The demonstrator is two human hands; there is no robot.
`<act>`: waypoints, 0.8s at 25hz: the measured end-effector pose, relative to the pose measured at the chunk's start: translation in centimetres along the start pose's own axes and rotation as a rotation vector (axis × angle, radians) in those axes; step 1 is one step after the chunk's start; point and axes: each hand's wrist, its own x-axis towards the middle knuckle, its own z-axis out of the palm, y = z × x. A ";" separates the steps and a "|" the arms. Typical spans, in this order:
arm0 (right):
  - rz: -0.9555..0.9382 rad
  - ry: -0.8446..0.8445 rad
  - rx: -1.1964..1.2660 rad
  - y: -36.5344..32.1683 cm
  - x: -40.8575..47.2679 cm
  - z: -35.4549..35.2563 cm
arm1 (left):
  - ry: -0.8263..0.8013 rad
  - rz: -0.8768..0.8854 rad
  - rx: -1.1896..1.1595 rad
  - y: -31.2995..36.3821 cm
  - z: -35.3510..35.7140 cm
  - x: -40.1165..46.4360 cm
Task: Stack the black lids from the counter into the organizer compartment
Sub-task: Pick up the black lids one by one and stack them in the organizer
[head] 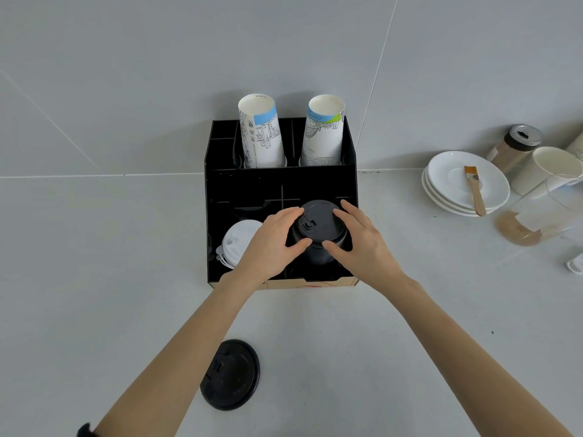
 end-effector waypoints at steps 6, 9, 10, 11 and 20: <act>-0.096 0.040 0.017 -1.6 -1.7 0.0 | 0.047 -0.031 -0.065 -0.2 -1.1 -2.3; -0.147 0.023 0.024 -2.8 -3.0 0.9 | 0.075 -0.075 -0.082 -0.7 -1.7 -4.6; -0.157 0.019 0.028 -3.2 -3.5 1.3 | 0.076 -0.093 -0.080 -1.1 -1.9 -5.5; -0.160 0.016 0.034 -3.5 -4.1 1.8 | 0.077 -0.106 -0.073 -1.6 -2.1 -6.4; -0.175 -0.238 -0.011 -5.1 -9.1 7.3 | 0.033 -0.262 -0.069 -6.8 -1.7 -15.3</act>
